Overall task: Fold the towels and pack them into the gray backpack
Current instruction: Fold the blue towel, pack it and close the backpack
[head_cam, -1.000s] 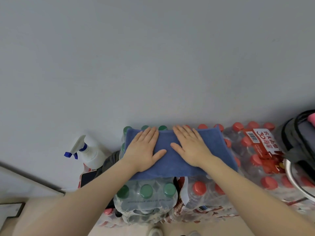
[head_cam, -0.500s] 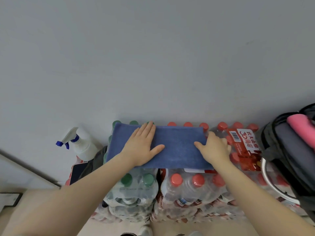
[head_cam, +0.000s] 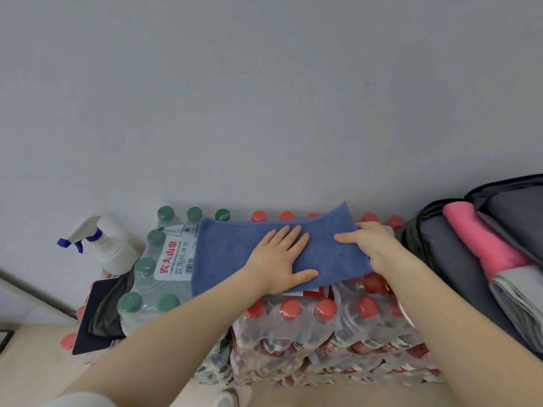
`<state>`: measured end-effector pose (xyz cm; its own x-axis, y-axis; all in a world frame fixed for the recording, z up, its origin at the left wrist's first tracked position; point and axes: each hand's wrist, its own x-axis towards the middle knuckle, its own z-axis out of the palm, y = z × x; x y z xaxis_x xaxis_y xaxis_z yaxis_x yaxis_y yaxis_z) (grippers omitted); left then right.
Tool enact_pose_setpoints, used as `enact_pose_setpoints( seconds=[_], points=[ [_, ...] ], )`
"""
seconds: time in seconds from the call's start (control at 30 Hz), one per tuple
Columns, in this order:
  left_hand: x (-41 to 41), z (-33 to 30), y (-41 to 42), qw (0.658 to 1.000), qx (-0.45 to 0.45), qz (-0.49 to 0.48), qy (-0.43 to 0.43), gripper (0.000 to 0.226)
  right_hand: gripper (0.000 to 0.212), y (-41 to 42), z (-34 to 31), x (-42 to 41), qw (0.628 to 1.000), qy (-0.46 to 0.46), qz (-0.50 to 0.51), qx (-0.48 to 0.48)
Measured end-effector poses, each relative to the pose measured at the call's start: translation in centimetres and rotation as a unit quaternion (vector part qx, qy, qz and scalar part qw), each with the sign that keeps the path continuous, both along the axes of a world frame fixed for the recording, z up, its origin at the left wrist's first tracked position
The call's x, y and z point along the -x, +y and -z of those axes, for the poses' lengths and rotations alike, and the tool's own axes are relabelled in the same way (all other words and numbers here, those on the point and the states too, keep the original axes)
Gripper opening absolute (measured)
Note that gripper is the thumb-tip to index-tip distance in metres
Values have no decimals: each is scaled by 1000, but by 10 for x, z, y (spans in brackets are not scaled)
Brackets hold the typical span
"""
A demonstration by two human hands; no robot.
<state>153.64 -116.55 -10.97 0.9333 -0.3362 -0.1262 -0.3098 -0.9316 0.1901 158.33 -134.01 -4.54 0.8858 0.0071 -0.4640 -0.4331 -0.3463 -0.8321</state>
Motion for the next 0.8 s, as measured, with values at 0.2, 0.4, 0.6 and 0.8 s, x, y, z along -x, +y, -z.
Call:
enact_pose_setpoints(
  seconds=[0.2,0.4,0.6,0.8],
  points=[
    [-16,-1,-13,999,22,22,23,83,37,14,-12,-3,983,-95,-104,113],
    [-21,-11,65,994,81,-69,-22,63,17,68,0,11,889,-206,-249,324],
    [-29,-10,118,993,-26,-109,21,47,26,108,22,22,848,-218,-298,381],
    [-51,-10,125,989,-12,-86,124,54,24,111,27,18,849,-234,-323,347]
  ],
)
